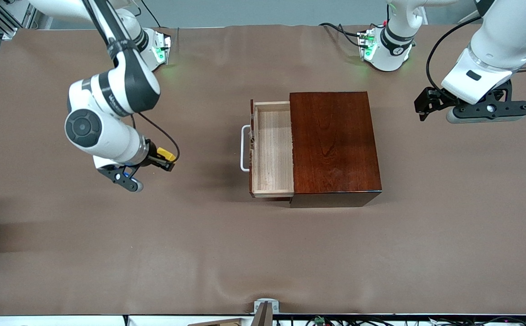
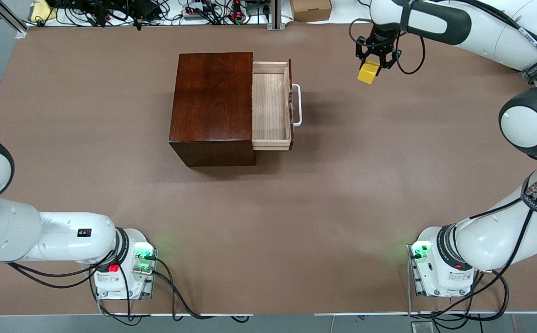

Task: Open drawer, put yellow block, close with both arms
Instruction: 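Carry the yellow cube with the right gripper over the open drawer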

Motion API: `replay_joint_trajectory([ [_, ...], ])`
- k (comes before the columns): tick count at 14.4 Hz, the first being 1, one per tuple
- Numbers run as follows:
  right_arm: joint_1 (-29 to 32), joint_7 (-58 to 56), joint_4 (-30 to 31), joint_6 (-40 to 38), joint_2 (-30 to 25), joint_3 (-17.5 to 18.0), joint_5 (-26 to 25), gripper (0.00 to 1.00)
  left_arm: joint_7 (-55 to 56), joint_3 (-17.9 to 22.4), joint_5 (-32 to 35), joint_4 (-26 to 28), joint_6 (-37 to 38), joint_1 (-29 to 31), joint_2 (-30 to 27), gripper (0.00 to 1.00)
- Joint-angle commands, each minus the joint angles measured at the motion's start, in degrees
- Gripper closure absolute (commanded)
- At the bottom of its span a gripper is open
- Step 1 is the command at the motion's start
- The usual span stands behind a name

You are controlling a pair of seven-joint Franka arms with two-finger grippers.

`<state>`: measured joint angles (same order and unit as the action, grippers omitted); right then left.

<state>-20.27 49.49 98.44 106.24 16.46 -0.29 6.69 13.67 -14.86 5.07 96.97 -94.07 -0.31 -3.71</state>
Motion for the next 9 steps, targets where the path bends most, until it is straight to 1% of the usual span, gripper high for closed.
replay_joint_trajectory([
  [1, -2.39, 6.65, -3.34, -3.58, -0.55, -0.41, 1.05, 1.0, -0.57, -0.79, -1.56, -1.34, 0.2, 1.01, 0.37, 0.0],
  [3, -4.33, 10.95, -3.87, -3.41, -0.47, -0.41, 1.48, 1.0, -0.48, -0.79, -1.56, -1.25, 0.2, 1.01, 0.37, 0.0],
  [5, -5.73, 15.96, -4.66, -3.32, -0.11, -0.5, 4.28, 1.0, -0.31, -0.79, -1.64, -1.25, 0.2, 0.92, 0.37, 0.0],
  [6, -6.79, 18.6, -4.66, -3.15, -0.03, -0.5, 4.82, 1.0, -0.31, -0.79, -1.64, -1.25, 0.2, 1.01, 0.37, 0.0],
  [9, -10.13, 25.19, -5.54, -2.8, -0.03, -0.59, 5.09, 1.0, -0.13, -0.79, -1.64, -1.08, 0.2, 0.93, 0.37, 0.0],
])
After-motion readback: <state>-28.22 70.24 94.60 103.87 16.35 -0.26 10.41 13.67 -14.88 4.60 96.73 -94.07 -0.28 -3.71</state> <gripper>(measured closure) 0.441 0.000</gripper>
